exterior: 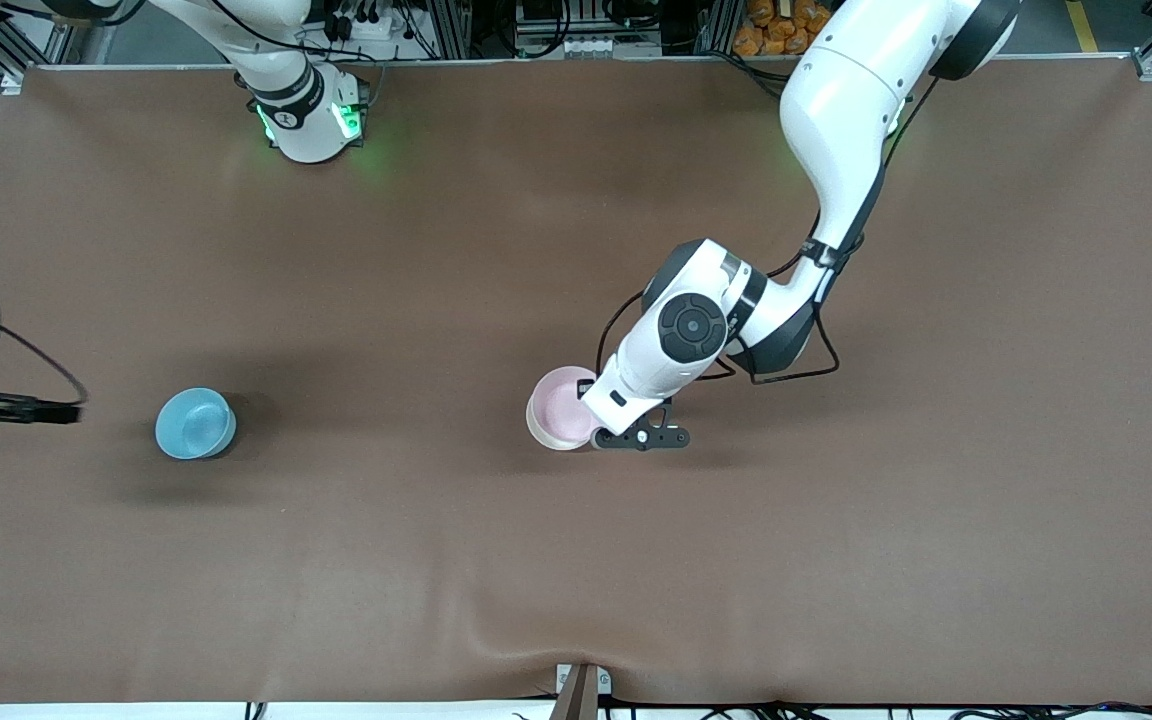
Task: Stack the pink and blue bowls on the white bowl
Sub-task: 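Lower the pink bowl into the white bowl while the right gripper reaches the blue bowl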
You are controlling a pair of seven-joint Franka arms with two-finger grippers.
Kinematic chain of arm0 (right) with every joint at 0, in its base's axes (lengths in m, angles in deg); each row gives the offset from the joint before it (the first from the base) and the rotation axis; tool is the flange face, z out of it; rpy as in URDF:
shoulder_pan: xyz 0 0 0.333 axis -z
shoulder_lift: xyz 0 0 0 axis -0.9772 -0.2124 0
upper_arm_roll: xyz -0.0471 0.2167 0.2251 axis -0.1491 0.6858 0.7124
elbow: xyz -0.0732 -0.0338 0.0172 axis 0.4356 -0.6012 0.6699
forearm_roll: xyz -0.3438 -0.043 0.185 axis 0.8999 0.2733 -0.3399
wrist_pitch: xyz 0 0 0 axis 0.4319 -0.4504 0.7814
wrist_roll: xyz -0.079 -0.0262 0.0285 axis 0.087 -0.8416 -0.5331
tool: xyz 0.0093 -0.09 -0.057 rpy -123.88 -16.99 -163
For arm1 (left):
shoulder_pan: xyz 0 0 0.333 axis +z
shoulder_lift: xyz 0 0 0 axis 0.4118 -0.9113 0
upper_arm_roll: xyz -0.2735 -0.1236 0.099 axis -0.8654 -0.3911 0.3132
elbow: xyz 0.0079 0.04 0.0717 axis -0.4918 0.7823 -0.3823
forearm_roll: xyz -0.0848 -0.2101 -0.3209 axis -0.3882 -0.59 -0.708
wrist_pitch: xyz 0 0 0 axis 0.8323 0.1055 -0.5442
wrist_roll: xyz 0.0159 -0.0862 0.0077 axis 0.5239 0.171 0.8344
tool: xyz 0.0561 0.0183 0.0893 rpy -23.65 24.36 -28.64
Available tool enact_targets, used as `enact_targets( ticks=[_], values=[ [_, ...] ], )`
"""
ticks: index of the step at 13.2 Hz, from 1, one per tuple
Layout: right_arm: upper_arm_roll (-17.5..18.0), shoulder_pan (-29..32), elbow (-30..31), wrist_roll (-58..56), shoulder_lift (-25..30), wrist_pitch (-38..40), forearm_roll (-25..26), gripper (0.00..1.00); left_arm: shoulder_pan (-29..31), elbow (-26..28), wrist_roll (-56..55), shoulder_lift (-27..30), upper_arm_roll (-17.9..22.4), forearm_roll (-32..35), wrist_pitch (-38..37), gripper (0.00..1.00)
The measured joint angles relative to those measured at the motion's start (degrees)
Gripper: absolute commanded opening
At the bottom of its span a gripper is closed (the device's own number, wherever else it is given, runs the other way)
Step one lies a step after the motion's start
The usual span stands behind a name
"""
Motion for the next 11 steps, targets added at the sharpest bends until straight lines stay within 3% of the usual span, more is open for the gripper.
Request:
enact_targets(
  ticks=[3,7,11],
  values=[
    [-0.1,-3.1,4.2,3.1,-1.8,-1.9,0.0,1.0,0.0,0.0,0.0,-1.3,0.0,-0.1,2.0,0.0],
    [-0.6,1.3,6.3,0.6,-7.7,-12.2,-0.1,1.0,0.0,-0.1,0.0,-1.6,0.0,-0.1,2.1,0.0],
    [-0.3,1.2,10.3,0.3,-8.7,-17.8,-3.2,1.0,-0.3,-0.1,0.0,-1.7,0.0,-0.2,2.1,0.0]
  ],
)
